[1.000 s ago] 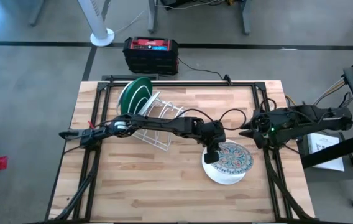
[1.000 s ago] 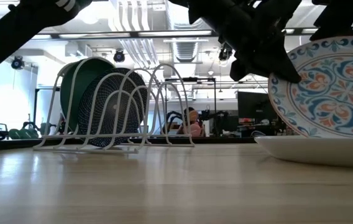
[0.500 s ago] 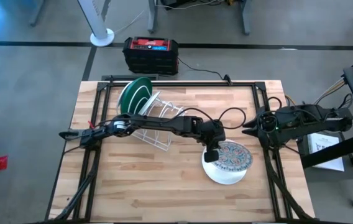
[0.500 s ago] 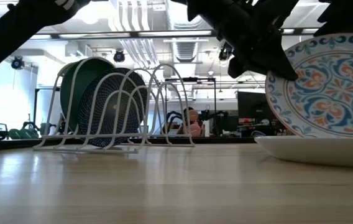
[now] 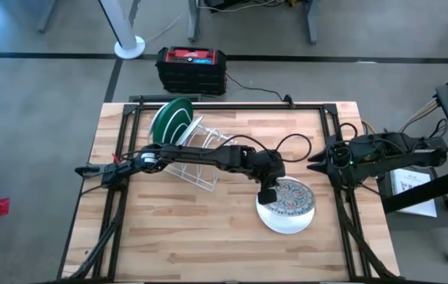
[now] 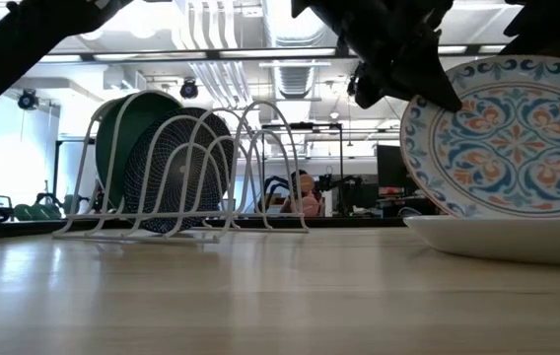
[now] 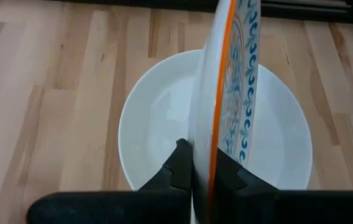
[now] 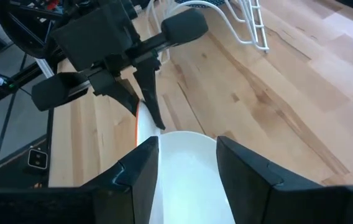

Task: Sort dishes
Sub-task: Put the blue orange patterned plate in the dish rack

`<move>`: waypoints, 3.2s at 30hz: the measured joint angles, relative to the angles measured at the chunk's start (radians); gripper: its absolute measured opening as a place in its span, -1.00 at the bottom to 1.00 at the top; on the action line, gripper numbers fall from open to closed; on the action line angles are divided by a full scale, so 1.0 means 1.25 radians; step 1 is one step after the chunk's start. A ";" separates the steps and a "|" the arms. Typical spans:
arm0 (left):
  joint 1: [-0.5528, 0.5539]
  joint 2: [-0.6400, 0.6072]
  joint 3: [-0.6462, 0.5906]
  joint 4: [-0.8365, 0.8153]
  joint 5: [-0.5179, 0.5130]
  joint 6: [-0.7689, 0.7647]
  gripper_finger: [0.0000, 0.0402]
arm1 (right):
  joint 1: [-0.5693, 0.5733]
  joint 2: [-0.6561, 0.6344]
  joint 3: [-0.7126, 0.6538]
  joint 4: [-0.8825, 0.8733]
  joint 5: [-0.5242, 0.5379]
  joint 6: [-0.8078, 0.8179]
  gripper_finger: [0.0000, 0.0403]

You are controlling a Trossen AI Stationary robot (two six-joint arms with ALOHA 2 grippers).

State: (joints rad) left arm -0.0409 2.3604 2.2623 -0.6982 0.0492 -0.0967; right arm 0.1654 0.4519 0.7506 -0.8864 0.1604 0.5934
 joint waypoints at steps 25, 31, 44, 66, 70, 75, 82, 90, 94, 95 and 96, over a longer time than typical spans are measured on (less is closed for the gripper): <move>-0.009 -0.010 0.001 -0.020 -0.076 0.002 -0.97 | 0.001 0.124 -0.036 -0.004 -0.200 -0.058 0.17; -0.009 -0.010 0.002 -0.022 -0.089 0.005 -0.97 | 0.001 0.201 -0.037 0.001 -0.218 -0.066 0.14; -0.010 -0.010 0.002 -0.016 -0.096 0.016 -0.97 | 0.001 0.332 -0.060 0.073 -0.191 -0.099 -0.39; -0.013 -0.058 -0.002 -0.068 -0.081 0.052 -0.11 | 0.077 0.282 -0.062 0.094 -0.047 -0.160 -0.85; -0.013 -0.057 -0.004 -0.056 -0.066 0.049 -0.07 | 0.102 0.272 -0.060 0.098 0.008 -0.159 -0.85; -0.013 -0.055 -0.029 0.000 -0.060 0.041 -0.08 | 0.111 0.252 -0.058 0.144 0.039 -0.178 -0.85; -0.014 -0.056 -0.041 0.008 -0.055 0.044 -0.53 | 0.111 0.240 -0.057 0.160 0.038 -0.205 -0.85; -0.016 -0.056 -0.042 0.012 -0.091 0.000 -0.87 | 0.111 0.243 -0.058 0.158 0.062 -0.204 -0.84; -0.018 -0.056 -0.043 0.014 -0.120 0.022 -0.88 | 0.110 0.238 -0.056 0.165 0.057 -0.164 -0.57; -0.019 -0.056 -0.044 0.011 -0.128 0.020 -0.88 | 0.110 0.236 -0.053 0.170 0.058 -0.154 -0.48; -0.022 -0.056 -0.045 0.006 -0.139 0.020 -0.88 | 0.110 0.233 -0.053 0.168 0.060 -0.148 -0.40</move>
State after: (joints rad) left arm -0.0681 2.2910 2.2062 -0.6913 -0.1251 -0.0720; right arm 0.3031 0.7426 0.6842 -0.6763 0.2348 0.4079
